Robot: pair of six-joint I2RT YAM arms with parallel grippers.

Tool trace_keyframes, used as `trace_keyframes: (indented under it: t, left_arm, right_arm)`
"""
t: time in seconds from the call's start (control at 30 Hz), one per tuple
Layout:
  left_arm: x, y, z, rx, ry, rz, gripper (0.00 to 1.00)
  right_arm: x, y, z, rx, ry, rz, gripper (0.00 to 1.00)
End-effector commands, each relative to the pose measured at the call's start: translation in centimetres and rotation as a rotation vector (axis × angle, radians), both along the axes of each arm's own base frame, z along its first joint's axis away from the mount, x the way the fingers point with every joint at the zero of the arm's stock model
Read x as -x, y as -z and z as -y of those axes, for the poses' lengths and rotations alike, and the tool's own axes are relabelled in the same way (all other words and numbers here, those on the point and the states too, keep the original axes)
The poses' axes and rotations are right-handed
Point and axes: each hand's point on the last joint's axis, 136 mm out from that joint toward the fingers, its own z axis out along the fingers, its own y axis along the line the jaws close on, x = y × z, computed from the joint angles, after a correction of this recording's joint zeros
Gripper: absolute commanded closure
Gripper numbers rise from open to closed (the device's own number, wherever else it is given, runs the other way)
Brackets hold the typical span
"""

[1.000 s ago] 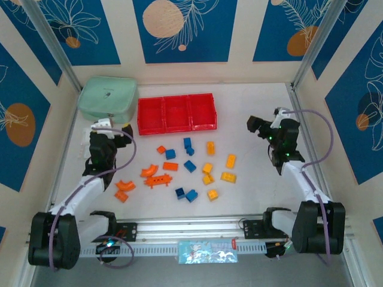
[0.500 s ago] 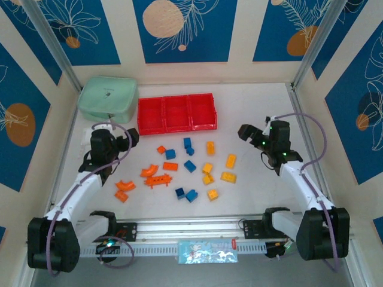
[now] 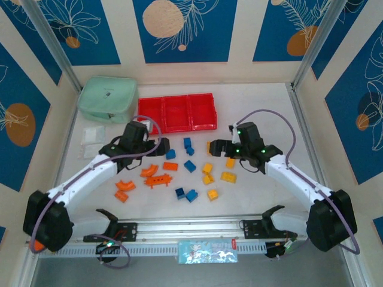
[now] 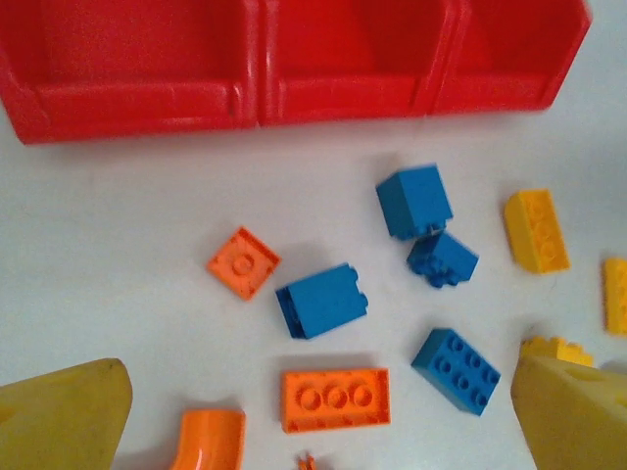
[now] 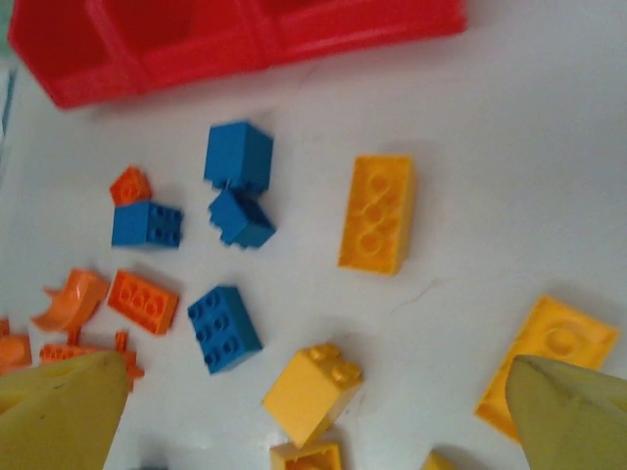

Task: Sort the legos into containers by color
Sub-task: Pick up the lego from the center of the table.

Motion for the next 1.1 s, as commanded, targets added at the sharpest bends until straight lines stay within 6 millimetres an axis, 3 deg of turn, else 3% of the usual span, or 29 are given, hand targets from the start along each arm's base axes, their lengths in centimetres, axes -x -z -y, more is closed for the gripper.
trace_keyframes:
  t: [0.0, 0.27, 0.4, 0.77, 1.07]
  left_arm:
    - [0.6, 1.1, 0.1, -0.065, -0.061, -0.075, 0.03]
    - [-0.1, 4.6, 2.7, -0.066, -0.132, -0.164, 0.10]
    - [-0.8, 6.2, 3.6, -0.107, -0.146, -0.192, 0.11]
    - [-2.8, 9.6, 4.5, -0.215, -0.191, -0.242, 0.19]
    - [-2.8, 11.1, 5.1, -0.236, -0.194, -0.270, 0.29]
  right_arm:
    - [0.7, 0.0, -1.8, 0.001, -0.049, -0.024, 0.01]
    - [1.4, 0.7, -5.7, -0.004, -0.172, -0.011, 0.01]
    - [1.0, 0.8, -6.5, 0.002, -0.193, 0.001, 0.01]
    - [0.4, 0.9, -6.2, 0.017, -0.190, 0.009, 0.01]
    - [0.2, 1.1, -5.8, 0.012, -0.186, 0.002, 0.01]
